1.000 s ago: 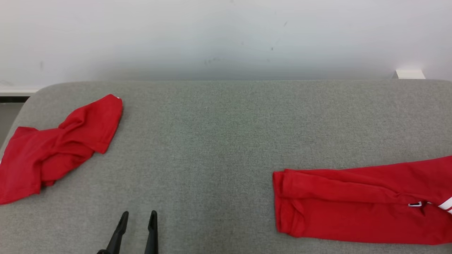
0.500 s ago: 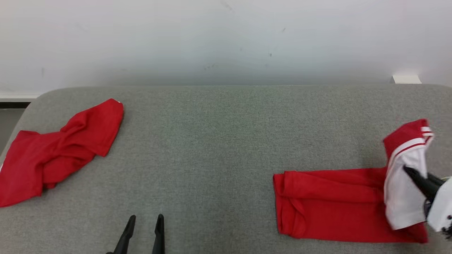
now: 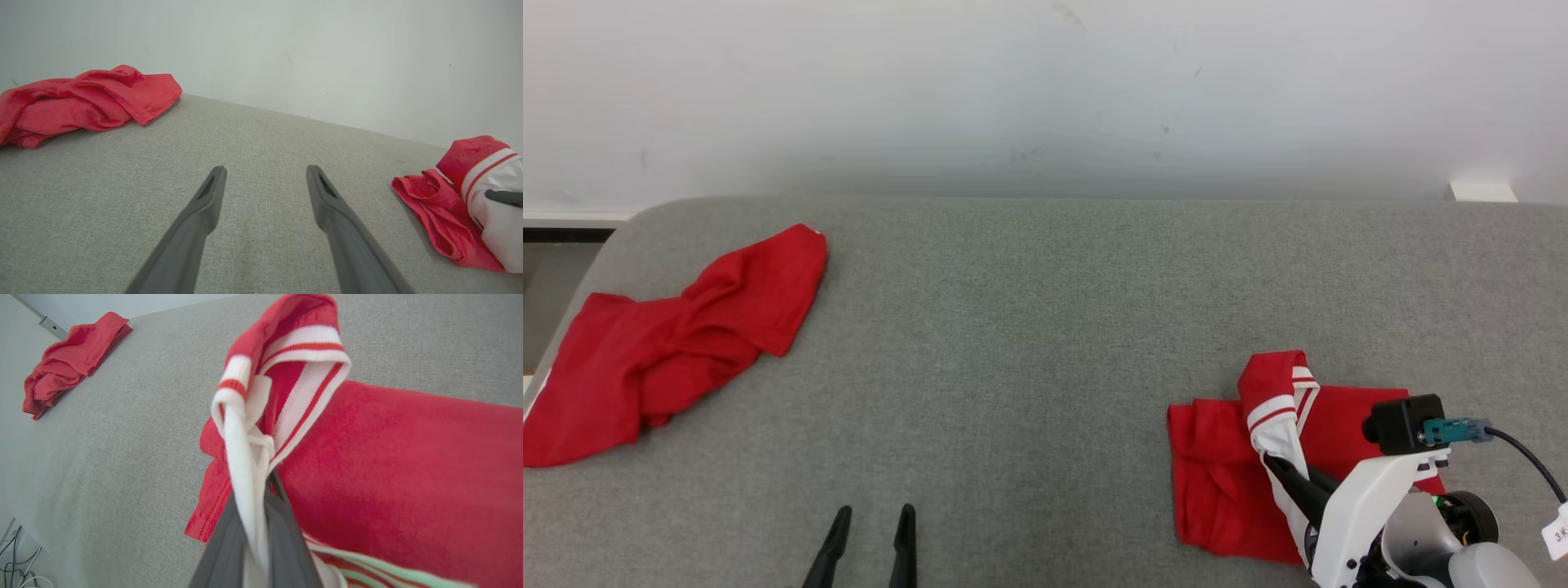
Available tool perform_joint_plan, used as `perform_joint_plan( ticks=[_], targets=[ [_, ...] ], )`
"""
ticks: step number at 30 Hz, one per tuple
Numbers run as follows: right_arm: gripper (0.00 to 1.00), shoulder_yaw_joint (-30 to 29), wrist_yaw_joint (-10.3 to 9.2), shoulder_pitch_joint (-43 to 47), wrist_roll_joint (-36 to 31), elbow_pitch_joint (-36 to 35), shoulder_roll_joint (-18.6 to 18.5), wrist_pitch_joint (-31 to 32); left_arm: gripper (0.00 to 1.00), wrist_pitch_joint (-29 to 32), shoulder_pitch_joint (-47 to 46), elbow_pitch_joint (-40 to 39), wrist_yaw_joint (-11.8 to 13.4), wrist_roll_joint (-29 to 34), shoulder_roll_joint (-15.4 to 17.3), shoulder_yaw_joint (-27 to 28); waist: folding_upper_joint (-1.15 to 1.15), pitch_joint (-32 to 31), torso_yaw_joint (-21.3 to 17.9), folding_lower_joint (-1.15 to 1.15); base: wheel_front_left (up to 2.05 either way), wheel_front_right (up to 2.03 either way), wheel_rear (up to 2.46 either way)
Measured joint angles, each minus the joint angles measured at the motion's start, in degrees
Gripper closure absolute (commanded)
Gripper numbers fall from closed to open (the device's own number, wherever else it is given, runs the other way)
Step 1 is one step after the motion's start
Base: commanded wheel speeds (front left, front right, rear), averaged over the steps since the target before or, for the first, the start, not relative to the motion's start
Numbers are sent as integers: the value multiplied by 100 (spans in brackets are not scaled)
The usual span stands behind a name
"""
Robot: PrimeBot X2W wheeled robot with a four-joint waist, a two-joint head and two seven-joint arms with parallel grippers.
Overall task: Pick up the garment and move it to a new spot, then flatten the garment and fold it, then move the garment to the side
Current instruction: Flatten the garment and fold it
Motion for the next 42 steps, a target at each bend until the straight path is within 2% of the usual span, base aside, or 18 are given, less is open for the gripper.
perform_joint_plan(
  ticks=[9, 10, 11, 12, 17, 23, 26, 32, 36, 42],
  targets=[
    [100, 76, -1, -136, -197, 425, 367, -356, 0, 0, 11, 30, 35, -35, 1, -16, 0, -1, 34, 0, 0, 0, 0],
    [82, 99, -1, -146, -193, 442, 410, -394, 0, 0, 13, 33, 42, -42, 0, -29, 0, -4, 30, 0, 0, 0, 0],
    [45, 133, -1, -159, -193, 444, 449, -477, 0, 0, 14, 35, 44, -48, 0, -36, 0, -8, 25, 0, 0, 0, 0],
    [0, 151, -1, -182, -183, 437, 486, -592, 0, 0, 16, 36, 51, -56, 0, -35, 0, -11, 16, 0, 0, 0, 0],
    [0, 347, -1, -242, 155, 276, 671, -1026, 0, 0, 49, 37, 68, -76, 0, -32, 0, -36, -75, 0, 0, 0, 0],
    [0, 433, 0, -190, 463, -242, 721, -1642, 0, 0, 108, 22, 40, -24, 0, 25, 0, -40, -266, 0, 0, 0, 0],
    [0, 272, 0, -48, 224, -433, 684, -1944, 0, 0, 120, 2, 21, -1, 0, 83, 0, -74, -347, 0, 0, 0, 0],
    [0, -220, 0, 355, -597, -693, 146, -2719, 0, 0, 159, -63, 1, 25, 0, 168, 0, -206, -470, 0, 0, 0, 0],
    [0, -543, 0, 671, -1129, -599, -221, -3223, 0, 0, 187, -86, -8, 55, 0, 223, 0, -309, -540, 0, 0, 0, 0],
    [0, -1025, 0, 1175, -1549, -259, -392, -4120, 0, 0, 280, -86, -53, 91, 1, 356, 0, -481, -632, 0, 0, 0, 0]
  ],
)
